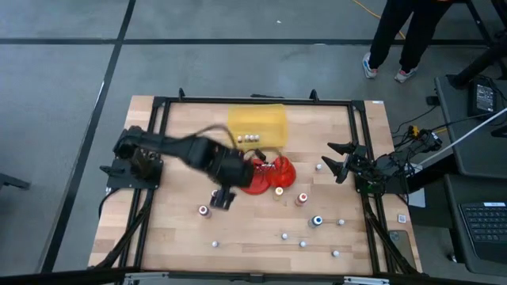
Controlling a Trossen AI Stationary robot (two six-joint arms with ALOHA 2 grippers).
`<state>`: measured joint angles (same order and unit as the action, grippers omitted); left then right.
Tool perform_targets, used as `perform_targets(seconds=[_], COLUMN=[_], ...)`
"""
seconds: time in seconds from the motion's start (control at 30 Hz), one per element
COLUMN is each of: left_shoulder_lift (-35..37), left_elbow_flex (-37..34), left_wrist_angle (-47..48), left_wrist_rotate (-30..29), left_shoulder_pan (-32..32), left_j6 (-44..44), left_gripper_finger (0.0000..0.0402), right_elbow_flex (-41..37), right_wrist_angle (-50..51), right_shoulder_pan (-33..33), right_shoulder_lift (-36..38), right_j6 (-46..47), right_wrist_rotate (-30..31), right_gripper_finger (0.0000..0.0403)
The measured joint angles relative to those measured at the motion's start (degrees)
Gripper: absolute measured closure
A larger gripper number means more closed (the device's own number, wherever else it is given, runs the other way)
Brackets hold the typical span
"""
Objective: Pick & Place food coloring
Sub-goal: Put the black food coloring bottle into the yellow bin
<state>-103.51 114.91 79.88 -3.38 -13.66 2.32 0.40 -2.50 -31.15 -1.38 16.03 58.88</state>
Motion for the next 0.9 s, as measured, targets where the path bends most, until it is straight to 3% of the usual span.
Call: perform_targets(seconds=[0.17,0.37,0.63,0.9], left_shoulder_lift=[-1.2,-3.4,-8.3,-13.6], left_elbow_flex=[0.0,0.0,0.0,-1.8], left_wrist_angle=[0.6,3.6,2.2,-0.9], left_wrist_rotate=[0.5,1.5,1.2,0.4], left_shoulder_pan=[-8.3,-16.5,-21.5,-24.2], left_j6=[0.2,-9.3,-16.2,-13.8], left_gripper_finger=[0.0174,0.0216,0.0208,0.0204], right_elbow_flex=[0.0,0.0,0.0,0.0], right_wrist_angle=[0.0,0.0,0.0,0.0], right_shoulder_pan=[0.0,0.0,0.0,0.0], right_shoulder_lift=[0.0,0.0,0.0,0.0], right_j6=[0.0,0.0,0.0,0.0], right_wrist_rotate=[0.0,0.0,0.0,0.0], right_gripper_finger=[0.0056,0.0056,0.0056,0.0056])
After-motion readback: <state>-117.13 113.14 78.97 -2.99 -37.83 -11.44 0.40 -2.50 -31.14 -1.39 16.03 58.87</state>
